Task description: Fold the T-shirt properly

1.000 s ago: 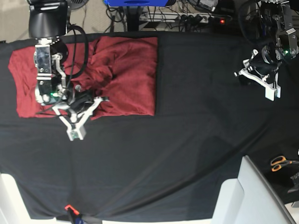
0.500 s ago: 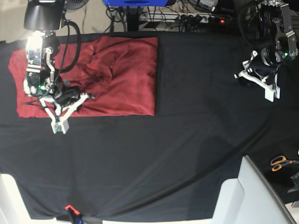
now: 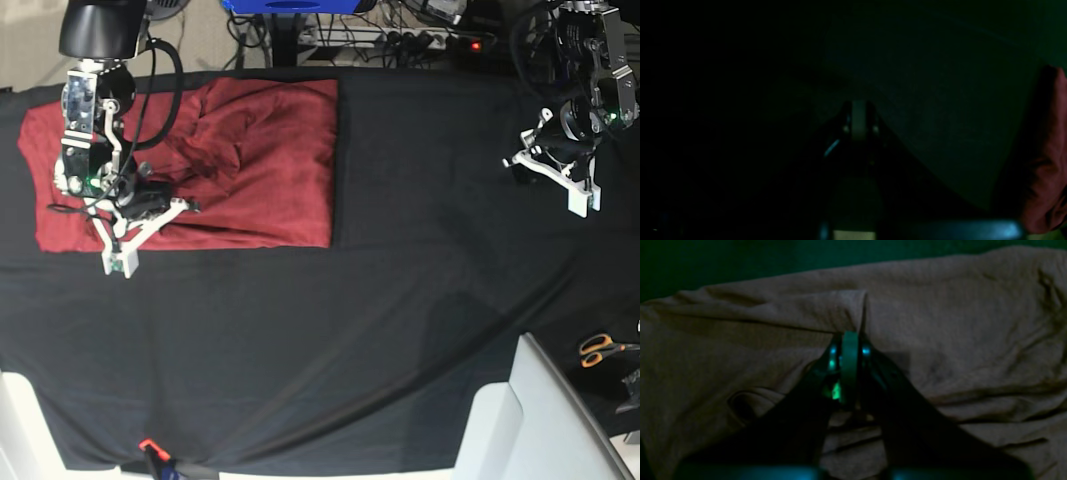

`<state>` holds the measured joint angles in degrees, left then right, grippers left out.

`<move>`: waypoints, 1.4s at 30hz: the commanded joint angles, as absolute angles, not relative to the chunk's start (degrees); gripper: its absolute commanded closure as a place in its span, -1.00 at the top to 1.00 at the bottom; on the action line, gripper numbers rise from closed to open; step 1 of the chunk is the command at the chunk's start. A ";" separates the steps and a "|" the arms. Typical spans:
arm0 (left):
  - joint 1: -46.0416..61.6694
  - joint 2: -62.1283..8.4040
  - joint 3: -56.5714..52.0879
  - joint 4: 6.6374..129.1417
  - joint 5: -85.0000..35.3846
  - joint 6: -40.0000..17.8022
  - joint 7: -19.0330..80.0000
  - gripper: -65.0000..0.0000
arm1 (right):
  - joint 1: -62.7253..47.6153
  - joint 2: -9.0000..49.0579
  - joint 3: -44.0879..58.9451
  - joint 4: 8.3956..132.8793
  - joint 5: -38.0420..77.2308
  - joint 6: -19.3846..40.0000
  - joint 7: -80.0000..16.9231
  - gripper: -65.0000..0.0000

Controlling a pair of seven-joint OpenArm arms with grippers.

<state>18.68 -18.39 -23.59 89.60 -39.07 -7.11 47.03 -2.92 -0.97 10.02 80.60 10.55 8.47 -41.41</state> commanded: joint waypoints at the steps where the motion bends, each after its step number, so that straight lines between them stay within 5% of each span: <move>1: 18.42 -19.30 -24.04 90.33 -39.60 -7.34 46.29 -1.00 | -2.24 -0.75 10.07 81.89 11.03 8.40 -40.48 -0.87; 7: 18.68 -20.70 -24.13 90.33 -39.52 -7.34 46.29 -1.00 | -4.26 -0.75 10.07 84.18 11.03 8.40 -40.22 0.11; 9: 19.12 -22.02 -24.13 89.98 -39.52 -7.34 46.29 -1.00 | -6.90 -0.75 9.89 88.84 11.03 8.40 -39.96 0.28; 19: 21.14 -24.75 -33.98 86.64 -29.41 -8.31 46.29 -1.00 | -20.70 -0.31 9.45 105.45 10.86 8.57 -39.43 0.28; 26: 20.79 -23.52 -40.04 86.64 -26.68 -23.34 46.46 -1.00 | -21.32 -0.40 9.36 102.20 10.86 11.82 -43.65 0.28; 42: 21.14 -22.99 -40.66 86.46 -26.68 -23.43 46.37 -1.00 | -22.29 -1.89 9.45 98.42 10.95 12.35 -43.91 0.26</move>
<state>21.10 -21.89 -40.10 85.76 -26.33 -23.20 47.20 -22.13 -1.65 9.30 97.43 10.50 11.99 -44.69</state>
